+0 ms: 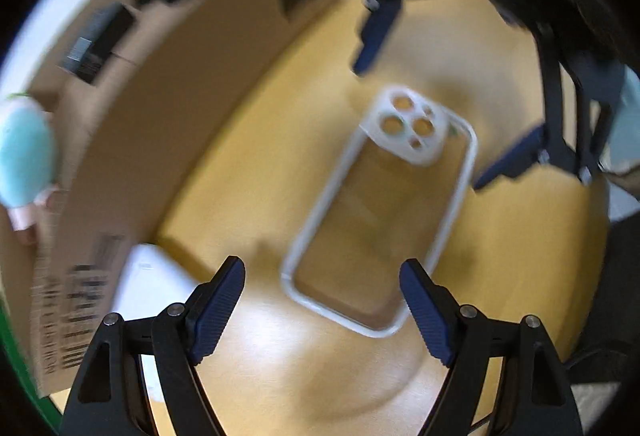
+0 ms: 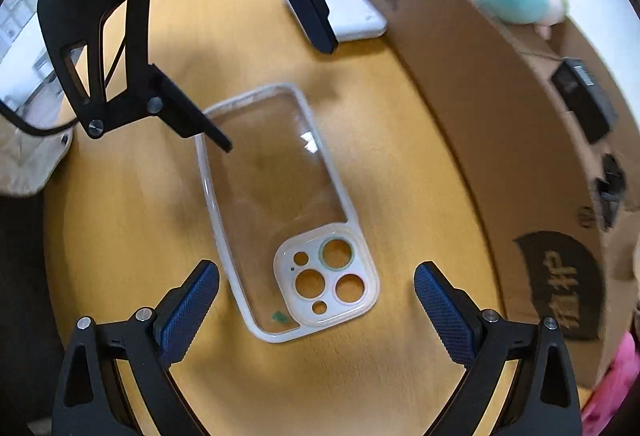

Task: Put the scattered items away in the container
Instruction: 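Close both grippers on the clear phone case and lift it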

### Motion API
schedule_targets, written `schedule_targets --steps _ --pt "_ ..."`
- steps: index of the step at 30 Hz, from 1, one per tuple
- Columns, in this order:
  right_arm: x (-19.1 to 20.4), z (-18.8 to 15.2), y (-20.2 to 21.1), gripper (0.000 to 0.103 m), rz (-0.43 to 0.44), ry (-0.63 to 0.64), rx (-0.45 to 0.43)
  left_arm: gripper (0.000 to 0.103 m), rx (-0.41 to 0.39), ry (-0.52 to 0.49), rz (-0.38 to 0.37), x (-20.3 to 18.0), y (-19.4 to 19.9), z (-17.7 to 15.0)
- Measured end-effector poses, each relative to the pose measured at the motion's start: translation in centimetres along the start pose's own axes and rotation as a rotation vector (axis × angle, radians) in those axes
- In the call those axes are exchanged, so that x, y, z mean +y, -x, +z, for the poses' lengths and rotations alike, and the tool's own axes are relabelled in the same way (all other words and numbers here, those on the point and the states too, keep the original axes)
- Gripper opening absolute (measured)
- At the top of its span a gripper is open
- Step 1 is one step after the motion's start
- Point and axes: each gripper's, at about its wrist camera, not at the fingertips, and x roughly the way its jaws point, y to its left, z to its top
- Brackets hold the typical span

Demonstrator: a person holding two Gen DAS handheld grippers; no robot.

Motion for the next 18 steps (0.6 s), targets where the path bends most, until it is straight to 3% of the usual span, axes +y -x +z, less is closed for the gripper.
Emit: schedule_targets --steps 2,6,10,13,15,18 --pt "0.1 -0.4 -0.9 0.093 0.015 0.034 0.041 0.081 -0.006 0.006 -0.058 -0.1 -0.2 0.1" --pt "0.1 -0.6 -0.6 0.089 0.017 0.048 0.021 0.080 -0.034 0.041 -0.137 0.3 -0.3 0.2" --pt "-0.3 -0.6 -0.5 0.087 0.012 0.028 0.038 0.072 -0.070 0.012 -0.144 -0.5 0.1 -0.2" --pt "-0.3 -0.8 -0.4 0.087 0.012 0.035 0.055 0.053 -0.082 0.049 -0.159 -0.2 0.7 -0.2" --pt "-0.3 -1.1 -0.3 0.086 0.019 0.034 0.061 0.025 -0.096 0.084 -0.157 0.3 1.3 -0.2" --pt "-0.5 -1.5 0.2 0.086 0.028 0.028 0.055 0.023 -0.077 0.051 -0.131 -0.6 1.9 -0.4"
